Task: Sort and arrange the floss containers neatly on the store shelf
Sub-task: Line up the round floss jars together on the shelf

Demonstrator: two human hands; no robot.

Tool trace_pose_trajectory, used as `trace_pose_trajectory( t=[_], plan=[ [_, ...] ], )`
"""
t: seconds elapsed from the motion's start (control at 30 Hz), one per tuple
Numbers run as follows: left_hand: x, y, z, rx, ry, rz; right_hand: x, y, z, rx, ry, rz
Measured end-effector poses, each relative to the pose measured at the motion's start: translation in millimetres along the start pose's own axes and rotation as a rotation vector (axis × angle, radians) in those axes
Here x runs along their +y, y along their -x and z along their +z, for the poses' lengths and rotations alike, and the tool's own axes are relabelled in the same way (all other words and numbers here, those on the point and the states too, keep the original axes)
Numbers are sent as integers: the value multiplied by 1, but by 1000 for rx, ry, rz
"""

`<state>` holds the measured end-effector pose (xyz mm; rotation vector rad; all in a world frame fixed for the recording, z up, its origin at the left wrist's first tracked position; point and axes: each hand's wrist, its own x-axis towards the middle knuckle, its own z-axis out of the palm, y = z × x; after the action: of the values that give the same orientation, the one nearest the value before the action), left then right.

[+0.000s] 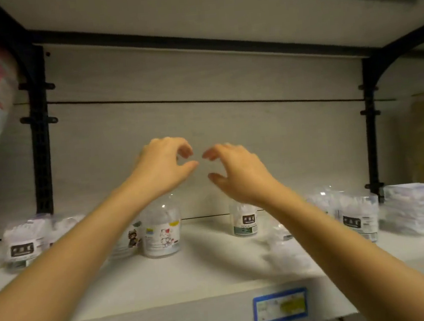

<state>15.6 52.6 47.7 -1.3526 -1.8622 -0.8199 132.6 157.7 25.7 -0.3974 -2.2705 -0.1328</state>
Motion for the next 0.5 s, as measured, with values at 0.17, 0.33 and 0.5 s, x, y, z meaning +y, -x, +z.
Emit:
trace_pose_trajectory(
  t=[0.17,0.33,0.5],
  plan=[
    [48,-19,53,-170,251,-200,79,-19,-21,88,-305,325],
    [56,-28,84,-277,582,-433,122,-25,-1,-287,-423,419],
    [62,-27,92,-271,677,-436,120,-15,4,-415,-575,341]
  ],
)
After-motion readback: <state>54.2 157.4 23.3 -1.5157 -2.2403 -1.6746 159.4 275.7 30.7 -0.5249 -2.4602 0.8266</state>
